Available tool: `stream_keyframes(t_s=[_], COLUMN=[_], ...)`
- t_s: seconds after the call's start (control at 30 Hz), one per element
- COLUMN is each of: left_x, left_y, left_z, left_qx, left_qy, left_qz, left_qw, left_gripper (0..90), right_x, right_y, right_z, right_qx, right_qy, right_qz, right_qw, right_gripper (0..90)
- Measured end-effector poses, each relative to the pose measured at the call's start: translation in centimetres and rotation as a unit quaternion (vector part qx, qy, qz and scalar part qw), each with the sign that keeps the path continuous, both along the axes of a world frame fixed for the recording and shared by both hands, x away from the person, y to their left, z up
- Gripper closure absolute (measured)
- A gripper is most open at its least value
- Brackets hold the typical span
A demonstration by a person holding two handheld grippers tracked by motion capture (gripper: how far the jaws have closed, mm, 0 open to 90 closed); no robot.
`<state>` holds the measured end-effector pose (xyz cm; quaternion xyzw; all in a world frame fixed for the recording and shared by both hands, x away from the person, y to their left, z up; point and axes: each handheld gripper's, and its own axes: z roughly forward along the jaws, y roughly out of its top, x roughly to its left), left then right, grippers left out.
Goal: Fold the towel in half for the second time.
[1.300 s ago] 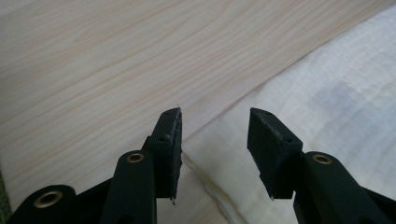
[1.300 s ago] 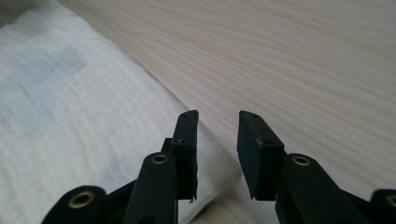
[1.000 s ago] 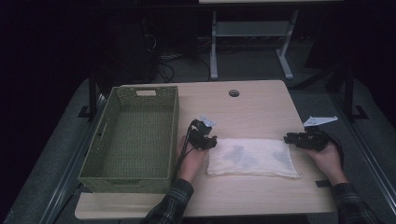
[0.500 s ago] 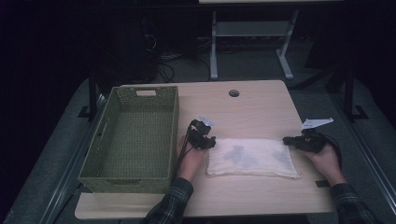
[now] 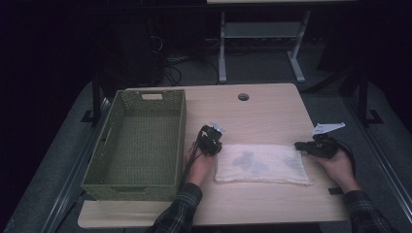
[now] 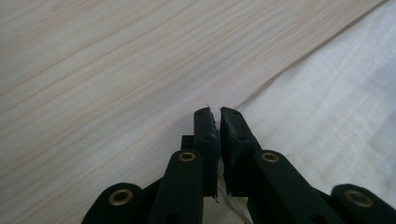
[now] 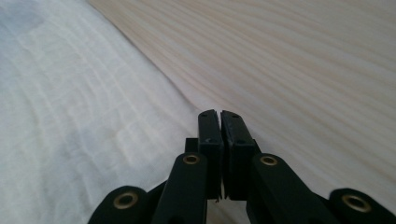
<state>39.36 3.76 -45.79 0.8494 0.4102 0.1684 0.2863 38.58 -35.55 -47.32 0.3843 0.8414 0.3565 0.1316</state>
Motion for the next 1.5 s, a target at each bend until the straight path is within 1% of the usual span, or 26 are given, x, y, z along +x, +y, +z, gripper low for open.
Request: stream_keyframes(t_s=[0.07,0.13,0.17,0.2,0.23,0.27,0.3,0.33,0.37,0.4,0.43,0.47,0.53,0.57,0.63,0.7,0.73,0.77,0.8,1.03,1.1,1.2,1.27,1.37,1.43,1.5], left_x=[0.0,-0.1,-0.1,-0.1,-0.1,-0.1,0.0,0.0,0.0,0.0,0.0,-0.1,-0.1,-0.2,-0.4,-0.8,-1.0,-1.2,-1.6,-2.6,-3.0,-3.5,-3.8,-4.4,-4.7,-5.0], left_y=[0.1,0.2,0.3,0.4,0.4,0.5,0.6,0.7,0.8,0.8,0.8,0.8,0.8,0.9,0.9,1.0,1.1,1.1,1.3,1.5,1.5,1.4,1.4,1.5,1.6,1.7], left_z=[0.3,0.8,1.0,1.4,1.4,1.7,2.0,2.3,2.6,3.0,3.0,3.1,3.0,3.0,3.0,3.1,3.2,3.2,3.2,3.3,3.3,3.4,3.4,3.5,3.4,3.4], left_qx=[-0.008,-0.016,-0.019,-0.027,-0.027,-0.026,-0.032,-0.037,-0.041,-0.040,-0.040,-0.039,-0.039,-0.038,-0.040,-0.044,-0.043,-0.048,-0.048,-0.052,-0.048,-0.052,-0.047,-0.047,-0.050,-0.055], left_qy=[-0.007,-0.020,-0.027,-0.040,-0.040,-0.046,-0.055,-0.063,-0.071,-0.084,-0.084,-0.086,-0.087,-0.084,-0.087,-0.088,-0.087,-0.087,-0.083,-0.079,-0.076,-0.078,-0.076,-0.074,-0.072,-0.068], left_qz=[0.001,0.004,0.006,0.011,0.011,0.014,0.018,0.021,0.023,0.024,0.024,0.023,0.023,0.021,0.021,0.018,0.015,0.016,0.012,0.007,0.004,0.007,0.005,0.004,0.003,0.004], left_qw=[0.9999,0.9997,0.9994,0.9988,0.9988,0.9985,0.9978,0.9971,0.9964,0.9954,0.9954,0.9953,0.9952,0.9955,0.9952,0.9950,0.9952,0.9949,0.9953,0.9955,0.9960,0.9956,0.9960,0.9962,0.9962,0.9961], left_gripper=[86.2,86.3,86.3,86.4,86.3,86.3,86.4,86.4,86.4,86.4,86.4,86.4,86.3,86.3,86.3,86.3,86.4,86.4,86.4,86.4,86.4,86.4,86.5,86.5,86.5,86.5], right_x=[0.7,1.0,1.3,1.8,1.8,1.9,2.1,2.3,2.3,2.6,2.6,2.6,2.6,2.5,2.2,1.8,1.3,1.3,0.8,-0.8,-1.0,-1.1,-1.2,-1.5,-2.1,-2.4], right_y=[-0.3,-0.4,-0.5,-0.5,-0.5,-0.4,-0.4,-0.4,-0.4,-0.6,-0.6,-0.7,-0.7,-0.7,-0.8,-1.0,-1.4,-1.4,-1.6,-1.6,-1.5,-1.5,-1.4,-1.3,-1.3,-1.3], right_z=[0.1,0.1,0.2,0.4,0.4,0.7,0.9,1.6,1.6,2.2,2.2,2.5,2.6,2.6,2.5,2.6,2.8,2.8,3.0,3.0,2.9,2.9,2.9,2.9,2.7,2.7], right_qx=[-0.009,-0.006,-0.005,-0.004,-0.004,-0.001,0.000,-0.002,-0.002,0.005,0.005,0.016,0.027,0.022,0.026,0.037,0.047,0.047,0.053,0.047,0.046,0.046,0.045,0.043,0.035,0.034], right_qy=[-0.007,-0.006,-0.010,-0.019,-0.019,-0.023,-0.029,-0.046,-0.046,-0.059,-0.059,-0.061,-0.063,-0.062,-0.062,-0.059,-0.060,-0.060,-0.057,-0.050,-0.047,-0.050,-0.047,-0.047,-0.048,-0.048], right_qz=[-0.013,-0.020,-0.024,-0.026,-0.026,-0.032,-0.034,-0.035,-0.035,-0.037,-0.037,-0.039,-0.038,-0.037,-0.035,-0.032,-0.027,-0.027,-0.021,-0.011,-0.012,-0.010,-0.011,-0.008,-0.002,0.000], right_qw=[0.9998,0.9998,0.9997,0.9995,0.9995,0.9992,0.9990,0.9983,0.9983,0.9975,0.9975,0.9972,0.9969,0.9971,0.9971,0.9970,0.9967,0.9967,0.9967,0.9975,0.9977,0.9976,0.9978,0.9979,0.9983,0.9983], right_gripper=[87.8,87.8,87.9,87.9,87.9,87.9,87.9,87.9,87.9,87.9,87.9,87.9,87.9,87.9,87.9,87.9,87.9,87.9,87.9,87.9,87.9,87.9,87.9,87.9,87.9,87.9])
